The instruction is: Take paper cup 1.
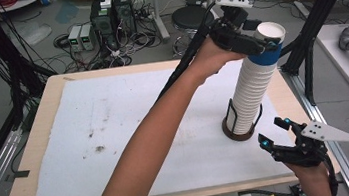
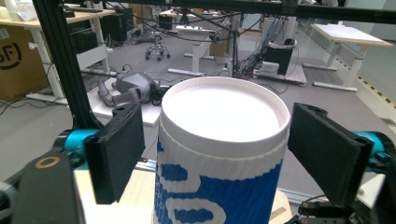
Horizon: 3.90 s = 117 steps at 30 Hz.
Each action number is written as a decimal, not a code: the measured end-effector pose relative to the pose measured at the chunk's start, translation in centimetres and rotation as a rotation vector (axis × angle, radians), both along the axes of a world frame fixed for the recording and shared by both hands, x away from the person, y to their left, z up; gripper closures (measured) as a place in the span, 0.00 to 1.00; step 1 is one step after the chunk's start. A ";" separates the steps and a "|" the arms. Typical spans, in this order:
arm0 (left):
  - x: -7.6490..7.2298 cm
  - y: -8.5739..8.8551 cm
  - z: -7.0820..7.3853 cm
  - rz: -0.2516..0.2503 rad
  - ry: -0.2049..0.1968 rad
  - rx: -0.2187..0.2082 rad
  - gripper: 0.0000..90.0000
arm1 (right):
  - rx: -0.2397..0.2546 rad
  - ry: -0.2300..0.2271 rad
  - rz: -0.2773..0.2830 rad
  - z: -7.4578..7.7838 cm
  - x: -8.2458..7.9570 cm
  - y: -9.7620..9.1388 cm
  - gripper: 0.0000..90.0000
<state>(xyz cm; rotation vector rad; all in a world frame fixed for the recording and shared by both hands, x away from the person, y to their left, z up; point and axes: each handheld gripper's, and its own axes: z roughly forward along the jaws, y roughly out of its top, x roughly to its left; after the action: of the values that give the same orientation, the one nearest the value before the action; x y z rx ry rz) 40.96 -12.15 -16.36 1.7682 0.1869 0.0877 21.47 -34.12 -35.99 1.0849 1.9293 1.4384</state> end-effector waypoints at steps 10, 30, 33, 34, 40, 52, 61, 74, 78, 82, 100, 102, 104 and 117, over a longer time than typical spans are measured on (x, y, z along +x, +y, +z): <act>-0.1 -0.1 0.2 -0.003 -0.015 -0.022 0.34 | 0.000 0.000 0.000 0.0 0.0 0.0 0.22; -0.4 1.3 2.9 0.020 0.009 -0.136 0.35 | 0.001 -0.002 0.007 -0.1 0.0 0.2 0.22; -0.5 1.6 3.5 0.023 0.011 -0.159 0.35 | 0.007 -0.002 0.008 -0.1 0.0 0.2 0.22; -0.5 1.7 3.7 0.025 0.007 -0.164 0.35 | 0.008 -0.002 0.009 -0.1 0.0 0.2 0.22; -0.7 2.3 4.7 0.031 0.004 -0.212 0.35 | 0.005 -0.005 0.015 0.0 0.0 0.2 0.22; -0.8 5.1 6.2 0.055 -0.028 -0.247 0.35 | 0.002 0.003 0.023 -0.2 0.0 0.6 0.22; -0.7 10.2 5.6 0.110 -0.051 -0.214 0.35 | -0.001 0.006 0.044 -0.3 0.0 1.4 0.22; -1.6 20.3 2.4 0.180 -0.061 -0.128 0.35 | -0.021 0.023 0.093 -0.8 0.4 3.7 0.22; -2.1 23.3 1.4 0.210 -0.048 -0.129 0.35 | -0.028 0.032 0.107 -1.2 0.5 4.5 0.22; -2.5 25.3 0.6 0.227 -0.042 -0.127 0.35 | -0.035 0.038 0.123 -1.4 0.7 5.2 0.22; -5.7 30.7 -4.0 0.267 -0.066 -0.066 0.35 | -0.074 0.037 0.203 -1.9 2.0 8.7 0.22; -5.8 30.7 -4.2 0.267 -0.065 -0.068 0.35 | -0.078 0.030 0.209 -1.9 2.1 8.9 0.22; -6.1 30.8 -4.9 0.269 -0.067 -0.059 0.35 | -0.082 0.037 0.221 -2.0 2.4 9.4 0.22; -7.1 30.6 -9.2 0.265 -0.031 -0.052 0.35 | -0.101 0.044 0.270 -2.0 4.1 11.6 0.22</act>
<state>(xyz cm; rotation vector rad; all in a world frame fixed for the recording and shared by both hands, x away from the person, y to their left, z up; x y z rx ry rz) 33.85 18.42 -25.58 1.6814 0.3967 0.2984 25.58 -22.57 -38.01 0.8416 2.2221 1.4456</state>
